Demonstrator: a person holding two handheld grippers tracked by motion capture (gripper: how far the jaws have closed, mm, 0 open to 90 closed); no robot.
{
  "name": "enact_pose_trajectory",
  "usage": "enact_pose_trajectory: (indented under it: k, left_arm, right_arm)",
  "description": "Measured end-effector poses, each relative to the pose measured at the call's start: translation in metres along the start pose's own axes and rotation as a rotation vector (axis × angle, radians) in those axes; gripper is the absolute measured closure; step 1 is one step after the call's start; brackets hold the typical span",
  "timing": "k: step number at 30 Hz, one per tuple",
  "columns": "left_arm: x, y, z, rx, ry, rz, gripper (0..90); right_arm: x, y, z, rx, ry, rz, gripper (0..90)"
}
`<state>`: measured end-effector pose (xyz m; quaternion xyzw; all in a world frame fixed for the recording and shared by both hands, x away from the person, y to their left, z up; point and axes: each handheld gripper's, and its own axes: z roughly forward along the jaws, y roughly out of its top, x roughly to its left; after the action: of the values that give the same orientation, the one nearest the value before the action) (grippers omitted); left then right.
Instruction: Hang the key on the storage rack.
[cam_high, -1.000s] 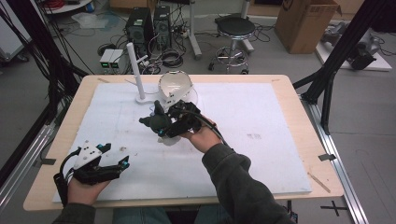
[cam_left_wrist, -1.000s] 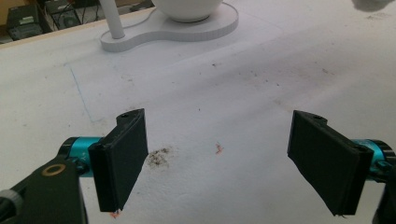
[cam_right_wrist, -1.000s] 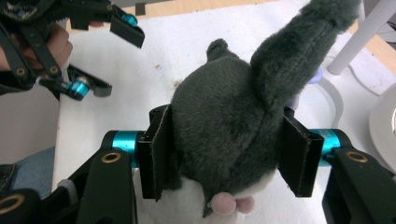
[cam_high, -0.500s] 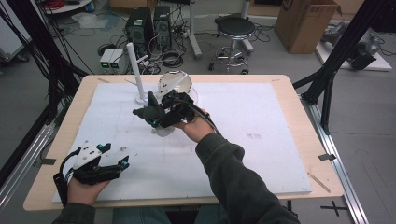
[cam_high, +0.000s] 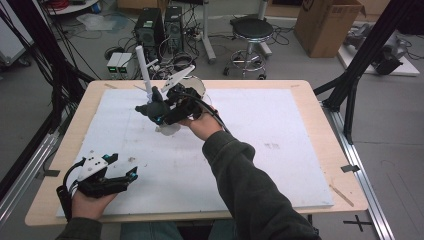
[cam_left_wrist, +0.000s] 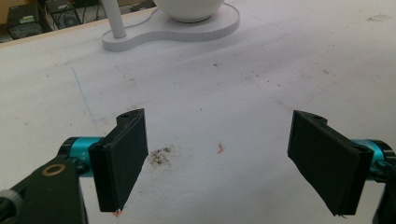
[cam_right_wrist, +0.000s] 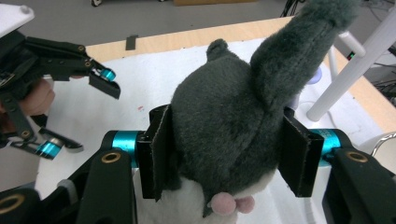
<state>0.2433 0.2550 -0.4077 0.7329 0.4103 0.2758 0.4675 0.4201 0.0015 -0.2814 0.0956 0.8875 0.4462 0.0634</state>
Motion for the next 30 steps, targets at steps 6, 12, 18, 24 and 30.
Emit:
enact_pose_trajectory:
  k: [6, 12, 18, 24, 30]
  left_arm:
    - [0.001, 0.000, 0.000, 0.002, -0.002, 0.002, 20.4]
    - [0.001, 0.000, 0.000, 0.000, -0.002, -0.001, 20.4]
    - [0.002, 0.000, 0.000, -0.001, -0.002, 0.002, 20.4]
    - [0.002, 0.000, 0.000, -0.003, -0.001, -0.003, 20.3]
    - [0.003, -0.001, 0.000, -0.002, -0.004, -0.002, 20.3]
  right_arm:
    - [-0.007, 0.005, 0.008, -0.007, -0.005, -0.001, 43.5]
    - [-0.013, 0.012, 0.015, -0.010, 0.000, 0.016, 43.5]
    - [-0.019, 0.023, 0.025, -0.012, -0.009, 0.004, 43.6]
    - [-0.027, 0.032, 0.032, -0.018, -0.013, 0.003, 43.6]
    - [-0.036, 0.036, 0.039, -0.007, -0.026, 0.021, 43.6]
